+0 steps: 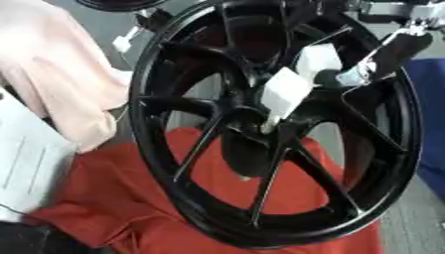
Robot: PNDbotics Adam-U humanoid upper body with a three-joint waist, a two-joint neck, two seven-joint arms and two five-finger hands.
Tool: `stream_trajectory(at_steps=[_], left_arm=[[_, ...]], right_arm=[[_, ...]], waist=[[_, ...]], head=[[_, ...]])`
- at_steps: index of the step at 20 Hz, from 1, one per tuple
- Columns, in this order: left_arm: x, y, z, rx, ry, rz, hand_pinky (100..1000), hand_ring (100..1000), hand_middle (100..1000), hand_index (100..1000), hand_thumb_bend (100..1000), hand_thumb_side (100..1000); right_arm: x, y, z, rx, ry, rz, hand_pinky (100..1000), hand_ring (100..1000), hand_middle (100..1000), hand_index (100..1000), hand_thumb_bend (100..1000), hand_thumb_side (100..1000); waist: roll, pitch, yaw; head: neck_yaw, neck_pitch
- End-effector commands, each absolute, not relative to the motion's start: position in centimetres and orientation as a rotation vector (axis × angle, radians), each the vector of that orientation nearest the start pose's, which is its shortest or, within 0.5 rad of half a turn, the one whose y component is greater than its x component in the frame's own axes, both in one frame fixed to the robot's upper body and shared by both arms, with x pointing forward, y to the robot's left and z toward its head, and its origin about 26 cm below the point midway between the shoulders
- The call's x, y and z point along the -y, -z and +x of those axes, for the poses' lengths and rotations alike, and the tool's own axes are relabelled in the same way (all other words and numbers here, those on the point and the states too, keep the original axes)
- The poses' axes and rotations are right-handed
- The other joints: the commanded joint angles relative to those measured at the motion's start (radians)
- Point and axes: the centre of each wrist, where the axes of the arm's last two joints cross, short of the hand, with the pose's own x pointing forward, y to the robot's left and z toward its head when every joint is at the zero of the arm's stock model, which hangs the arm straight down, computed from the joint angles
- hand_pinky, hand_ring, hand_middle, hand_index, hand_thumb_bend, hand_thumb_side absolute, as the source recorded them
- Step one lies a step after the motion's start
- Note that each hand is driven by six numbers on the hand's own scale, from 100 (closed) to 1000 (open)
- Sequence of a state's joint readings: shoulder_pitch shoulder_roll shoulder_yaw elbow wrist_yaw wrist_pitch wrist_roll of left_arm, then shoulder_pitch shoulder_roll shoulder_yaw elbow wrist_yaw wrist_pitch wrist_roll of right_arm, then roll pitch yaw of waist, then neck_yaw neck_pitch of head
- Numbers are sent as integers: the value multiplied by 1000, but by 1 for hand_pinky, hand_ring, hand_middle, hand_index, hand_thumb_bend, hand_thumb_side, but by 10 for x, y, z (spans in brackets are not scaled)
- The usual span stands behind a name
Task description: Pull the pin out of the wheel hub.
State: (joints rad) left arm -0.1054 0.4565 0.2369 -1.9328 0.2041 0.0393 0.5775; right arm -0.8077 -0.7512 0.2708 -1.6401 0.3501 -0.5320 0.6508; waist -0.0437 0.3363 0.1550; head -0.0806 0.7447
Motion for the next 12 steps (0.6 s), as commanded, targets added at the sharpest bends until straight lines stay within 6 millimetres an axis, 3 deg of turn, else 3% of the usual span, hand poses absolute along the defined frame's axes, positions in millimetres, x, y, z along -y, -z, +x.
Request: stream_trajectory(at_steps=[1, 12], left_arm=[[-363, -180, 275, 2076, -431, 664, 641, 611, 576, 787, 269, 634], [-362, -179, 275, 2075, -430, 659, 643, 610, 576, 786, 266, 637]], right_arm=[[268, -314, 372, -1671, 2594, 594, 831, 845, 739, 841, 363, 556], [273, -316, 372, -1613, 2629, 671, 810, 824, 594, 758, 394, 450]], waist=[[3, -14, 1], [3, -14, -1]], head=[[1, -8], [-3, -7]])
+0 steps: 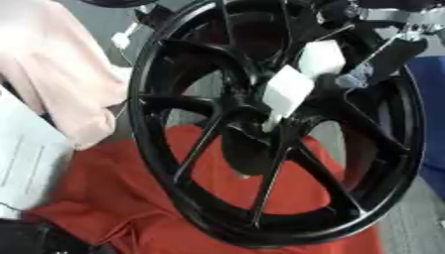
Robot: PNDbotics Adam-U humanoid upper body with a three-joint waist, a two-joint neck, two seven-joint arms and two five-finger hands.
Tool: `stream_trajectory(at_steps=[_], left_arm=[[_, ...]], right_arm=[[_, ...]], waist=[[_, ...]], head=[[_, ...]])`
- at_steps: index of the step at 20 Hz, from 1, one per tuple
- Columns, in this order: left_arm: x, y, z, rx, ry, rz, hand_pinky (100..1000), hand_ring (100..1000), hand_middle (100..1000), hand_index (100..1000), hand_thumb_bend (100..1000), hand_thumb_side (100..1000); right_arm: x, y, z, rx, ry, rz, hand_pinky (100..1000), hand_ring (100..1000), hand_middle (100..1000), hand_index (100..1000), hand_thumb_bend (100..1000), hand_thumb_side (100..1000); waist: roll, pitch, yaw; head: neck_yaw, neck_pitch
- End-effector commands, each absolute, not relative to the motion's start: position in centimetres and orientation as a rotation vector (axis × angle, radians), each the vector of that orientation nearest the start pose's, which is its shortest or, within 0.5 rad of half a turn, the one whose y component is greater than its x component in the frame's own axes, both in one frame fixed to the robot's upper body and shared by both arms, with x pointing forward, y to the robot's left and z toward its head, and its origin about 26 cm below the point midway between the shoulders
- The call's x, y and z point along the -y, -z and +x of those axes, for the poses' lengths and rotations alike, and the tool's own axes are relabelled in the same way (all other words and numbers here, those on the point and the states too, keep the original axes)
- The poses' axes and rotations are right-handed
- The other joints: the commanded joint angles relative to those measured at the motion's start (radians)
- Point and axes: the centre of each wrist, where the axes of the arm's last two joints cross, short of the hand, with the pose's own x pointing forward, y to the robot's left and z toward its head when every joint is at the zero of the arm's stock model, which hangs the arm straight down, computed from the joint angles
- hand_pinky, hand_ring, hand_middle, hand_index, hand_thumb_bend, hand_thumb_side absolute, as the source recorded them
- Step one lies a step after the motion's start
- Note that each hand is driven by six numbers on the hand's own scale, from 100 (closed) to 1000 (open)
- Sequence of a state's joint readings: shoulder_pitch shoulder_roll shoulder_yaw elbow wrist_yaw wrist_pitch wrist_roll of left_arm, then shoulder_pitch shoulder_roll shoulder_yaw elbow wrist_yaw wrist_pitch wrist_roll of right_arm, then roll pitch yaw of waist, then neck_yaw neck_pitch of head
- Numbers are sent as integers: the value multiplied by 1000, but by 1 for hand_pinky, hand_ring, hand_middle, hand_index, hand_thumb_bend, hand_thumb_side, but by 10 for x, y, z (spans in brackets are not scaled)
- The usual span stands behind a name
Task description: Pull the pin out of the wheel hub.
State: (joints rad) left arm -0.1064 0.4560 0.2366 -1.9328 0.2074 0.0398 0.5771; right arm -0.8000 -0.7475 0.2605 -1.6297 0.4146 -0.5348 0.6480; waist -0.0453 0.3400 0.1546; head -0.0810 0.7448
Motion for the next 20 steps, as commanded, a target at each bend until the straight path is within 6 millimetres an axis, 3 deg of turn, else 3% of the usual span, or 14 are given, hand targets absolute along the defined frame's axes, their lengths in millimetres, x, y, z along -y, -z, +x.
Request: stream_trajectory(at_steps=[1, 6, 9, 12, 13, 15, 20], left_arm=[[-362, -179, 276, 2075, -430, 659, 643, 610, 576, 786, 266, 637], [-361, -179, 276, 2075, -430, 656, 644, 610, 576, 786, 265, 638], [-361, -179, 276, 2076, -429, 654, 644, 610, 576, 786, 263, 640], [-361, -179, 276, 2075, -429, 653, 644, 610, 576, 786, 263, 640], [-361, -179, 276, 2075, -429, 653, 645, 610, 576, 786, 261, 641], [-361, -179, 276, 2075, -431, 652, 645, 610, 576, 786, 261, 641], [-361, -178, 276, 2072, -431, 652, 646, 610, 576, 786, 261, 641]], right_arm=[[274, -316, 372, -1603, 2633, 679, 807, 821, 587, 752, 394, 444], [275, -316, 372, -1601, 2639, 685, 796, 799, 539, 709, 364, 386], [274, -316, 372, -1656, 2633, 658, 788, 773, 498, 667, 282, 314], [273, -317, 371, -1705, 2629, 637, 787, 772, 496, 665, 277, 310], [273, -317, 371, -1712, 2628, 634, 778, 749, 458, 617, 164, 244], [273, -317, 371, -1773, 2628, 599, 772, 737, 441, 592, 103, 213], [272, -319, 369, -1872, 2623, 544, 768, 711, 406, 553, 100, 198]], waist=[[4, -18, 0], [4, -17, -1], [5, -16, 1], [5, -15, 2], [5, -15, 2], [5, -15, 4], [6, -19, 6]], head=[[-3, -8], [-6, -11], [-7, -12], [-8, -11], [-8, -12], [-11, -15], [-12, -18]])
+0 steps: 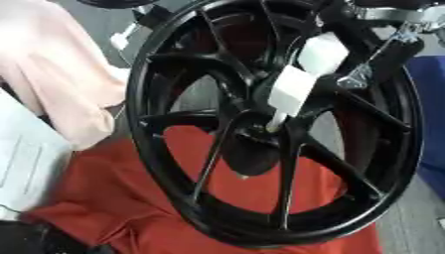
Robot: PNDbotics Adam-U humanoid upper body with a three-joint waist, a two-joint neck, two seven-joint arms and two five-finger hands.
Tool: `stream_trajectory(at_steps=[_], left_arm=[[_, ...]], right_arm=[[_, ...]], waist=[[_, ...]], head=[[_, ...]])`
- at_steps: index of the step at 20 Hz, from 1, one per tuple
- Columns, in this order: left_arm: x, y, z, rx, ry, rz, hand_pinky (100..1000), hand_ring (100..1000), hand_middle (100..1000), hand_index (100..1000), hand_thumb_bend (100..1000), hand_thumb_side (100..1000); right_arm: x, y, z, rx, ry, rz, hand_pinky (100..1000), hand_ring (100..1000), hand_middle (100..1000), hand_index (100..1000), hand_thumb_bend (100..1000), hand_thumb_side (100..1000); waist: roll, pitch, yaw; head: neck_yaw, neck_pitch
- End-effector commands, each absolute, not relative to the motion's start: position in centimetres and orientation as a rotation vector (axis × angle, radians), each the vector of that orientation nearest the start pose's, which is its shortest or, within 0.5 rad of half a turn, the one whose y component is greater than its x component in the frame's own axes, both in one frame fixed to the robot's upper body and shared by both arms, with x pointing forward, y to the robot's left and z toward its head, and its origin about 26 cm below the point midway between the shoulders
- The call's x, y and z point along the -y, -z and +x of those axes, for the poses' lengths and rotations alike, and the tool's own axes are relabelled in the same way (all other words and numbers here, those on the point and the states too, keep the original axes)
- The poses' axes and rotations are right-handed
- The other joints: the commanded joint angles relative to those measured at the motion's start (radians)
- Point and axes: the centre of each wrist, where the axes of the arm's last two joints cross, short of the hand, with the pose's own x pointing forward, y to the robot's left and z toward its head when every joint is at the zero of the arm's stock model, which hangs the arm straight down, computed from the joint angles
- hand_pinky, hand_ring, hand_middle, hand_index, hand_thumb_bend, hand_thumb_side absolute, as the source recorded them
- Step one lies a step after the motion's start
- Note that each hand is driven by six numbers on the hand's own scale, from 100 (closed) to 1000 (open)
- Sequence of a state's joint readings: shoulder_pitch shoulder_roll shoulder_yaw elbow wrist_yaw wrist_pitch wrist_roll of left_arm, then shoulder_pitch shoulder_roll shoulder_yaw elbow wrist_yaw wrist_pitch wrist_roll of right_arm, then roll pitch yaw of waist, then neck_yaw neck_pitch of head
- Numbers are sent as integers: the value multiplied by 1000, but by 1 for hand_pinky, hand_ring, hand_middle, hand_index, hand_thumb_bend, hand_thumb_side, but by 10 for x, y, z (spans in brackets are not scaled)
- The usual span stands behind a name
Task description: Pull the pin out of the wheel hub.
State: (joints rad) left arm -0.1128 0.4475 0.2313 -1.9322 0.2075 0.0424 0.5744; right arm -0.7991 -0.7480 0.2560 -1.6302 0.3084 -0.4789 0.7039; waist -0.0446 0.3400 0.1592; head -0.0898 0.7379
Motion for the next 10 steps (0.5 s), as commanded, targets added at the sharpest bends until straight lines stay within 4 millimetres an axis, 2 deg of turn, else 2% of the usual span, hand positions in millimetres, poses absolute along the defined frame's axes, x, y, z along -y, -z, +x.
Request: stream_trajectory(at_steps=[1, 7, 10], left_arm=[[-361, -178, 276, 2072, -431, 651, 647, 610, 577, 786, 261, 642], [-360, -178, 277, 2069, -425, 649, 648, 611, 578, 786, 261, 642], [-361, -178, 277, 2071, -421, 650, 649, 611, 578, 786, 261, 640]], right_arm=[[272, -319, 369, -1884, 2619, 537, 766, 705, 396, 544, 100, 194], [273, -329, 364, -1922, 2591, 521, 765, 690, 374, 513, 100, 163], [282, -337, 364, -1932, 2592, 532, 768, 680, 351, 507, 100, 155]], waist=[[6, -21, 2], [7, -29, 4], [6, -34, 7]], head=[[-3, -12], [-9, -11], [-14, -7]])
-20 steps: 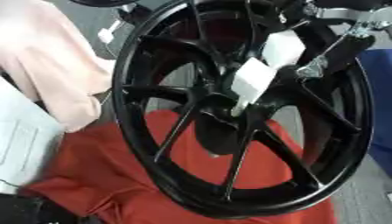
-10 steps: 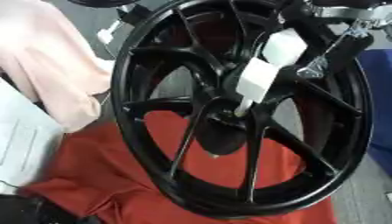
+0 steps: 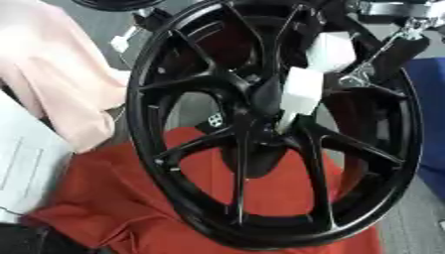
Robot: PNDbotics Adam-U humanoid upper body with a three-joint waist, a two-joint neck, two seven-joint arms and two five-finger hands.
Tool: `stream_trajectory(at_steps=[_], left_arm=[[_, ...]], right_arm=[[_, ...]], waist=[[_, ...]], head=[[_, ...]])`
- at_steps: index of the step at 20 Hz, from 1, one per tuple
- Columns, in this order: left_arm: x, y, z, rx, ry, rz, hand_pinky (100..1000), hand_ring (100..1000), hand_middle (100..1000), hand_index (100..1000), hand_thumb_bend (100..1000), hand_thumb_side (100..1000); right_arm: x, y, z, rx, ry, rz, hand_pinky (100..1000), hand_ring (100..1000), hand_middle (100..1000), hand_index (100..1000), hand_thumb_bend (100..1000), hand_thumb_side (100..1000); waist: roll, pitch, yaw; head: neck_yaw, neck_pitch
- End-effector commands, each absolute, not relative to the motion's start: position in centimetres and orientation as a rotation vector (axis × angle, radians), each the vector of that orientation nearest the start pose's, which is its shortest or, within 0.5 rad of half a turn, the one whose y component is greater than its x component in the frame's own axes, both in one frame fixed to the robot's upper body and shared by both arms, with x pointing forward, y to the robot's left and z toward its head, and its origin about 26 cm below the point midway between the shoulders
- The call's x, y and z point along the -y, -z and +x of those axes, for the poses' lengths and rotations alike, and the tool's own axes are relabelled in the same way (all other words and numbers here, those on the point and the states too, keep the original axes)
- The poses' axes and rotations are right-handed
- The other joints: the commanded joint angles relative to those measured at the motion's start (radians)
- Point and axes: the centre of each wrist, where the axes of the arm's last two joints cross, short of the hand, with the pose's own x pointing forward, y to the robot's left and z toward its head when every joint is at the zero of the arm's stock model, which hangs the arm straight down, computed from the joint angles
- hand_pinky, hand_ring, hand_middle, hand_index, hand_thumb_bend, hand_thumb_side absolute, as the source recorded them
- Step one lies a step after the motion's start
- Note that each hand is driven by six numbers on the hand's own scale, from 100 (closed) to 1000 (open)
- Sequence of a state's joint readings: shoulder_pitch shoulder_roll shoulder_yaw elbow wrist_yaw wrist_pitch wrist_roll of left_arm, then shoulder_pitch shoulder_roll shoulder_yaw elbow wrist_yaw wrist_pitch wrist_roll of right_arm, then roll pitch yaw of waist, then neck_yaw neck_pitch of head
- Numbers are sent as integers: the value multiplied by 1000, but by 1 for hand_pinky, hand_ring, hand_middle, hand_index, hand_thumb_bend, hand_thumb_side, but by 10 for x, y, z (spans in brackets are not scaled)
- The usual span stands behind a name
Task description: Pull the pin out of the wheel hub.
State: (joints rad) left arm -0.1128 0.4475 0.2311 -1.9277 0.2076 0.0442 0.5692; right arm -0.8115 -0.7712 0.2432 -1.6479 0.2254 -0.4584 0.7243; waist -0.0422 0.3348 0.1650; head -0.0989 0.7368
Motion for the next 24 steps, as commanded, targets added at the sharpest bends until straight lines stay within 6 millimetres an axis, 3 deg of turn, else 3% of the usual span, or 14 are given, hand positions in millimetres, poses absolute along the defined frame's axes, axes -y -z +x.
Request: stream_trajectory(at_steps=[1, 8, 9, 10, 13, 15, 19, 21, 24], left_arm=[[-361, -179, 277, 2071, -420, 650, 650, 611, 578, 786, 261, 640], [-362, -180, 276, 2076, -419, 660, 650, 611, 578, 786, 263, 637], [-362, -180, 276, 2077, -419, 661, 650, 611, 577, 786, 263, 637], [-362, -181, 276, 2078, -419, 662, 651, 611, 577, 786, 263, 637], [-363, -181, 276, 2078, -419, 667, 651, 611, 576, 786, 262, 637], [-363, -181, 276, 2078, -423, 672, 651, 611, 576, 785, 263, 637], [-365, -182, 275, 2079, -439, 685, 651, 610, 574, 785, 263, 636], [-365, -183, 275, 2082, -446, 688, 652, 610, 575, 785, 263, 636], [-366, -184, 274, 2085, -459, 697, 652, 610, 575, 785, 262, 635]], right_arm=[[285, -340, 365, -1936, 2592, 536, 769, 672, 331, 509, 100, 151], [320, -374, 364, -2127, 2524, 529, 766, 631, 269, 510, 100, 104], [325, -379, 363, -2161, 2511, 529, 766, 629, 269, 510, 100, 163], [331, -384, 362, -2196, 2501, 537, 766, 625, 265, 509, 100, 105], [354, -397, 357, -2313, 2469, 564, 765, 620, 261, 510, 100, 100], [375, -405, 347, -2390, 2452, 599, 764, 618, 259, 509, 100, 100], [441, -413, 312, -2481, 2517, 841, 763, 625, 268, 496, 100, 100], [474, -407, 295, -2498, 2571, 994, 763, 633, 281, 502, 100, 100], [510, -380, 276, -2549, 2585, 1209, 768, 647, 322, 534, 100, 100]], waist=[[3, -30, 3], [-3, -37, 6], [-4, -37, 5], [-4, -37, 4], [-5, -36, 0], [-4, -32, -3], [0, -22, -13], [4, -15, -20], [12, -6, -32]], head=[[-5, -4], [-2, -2], [-1, -3], [0, -4], [4, -4], [7, -6], [21, -9], [33, -12], [55, -19]])
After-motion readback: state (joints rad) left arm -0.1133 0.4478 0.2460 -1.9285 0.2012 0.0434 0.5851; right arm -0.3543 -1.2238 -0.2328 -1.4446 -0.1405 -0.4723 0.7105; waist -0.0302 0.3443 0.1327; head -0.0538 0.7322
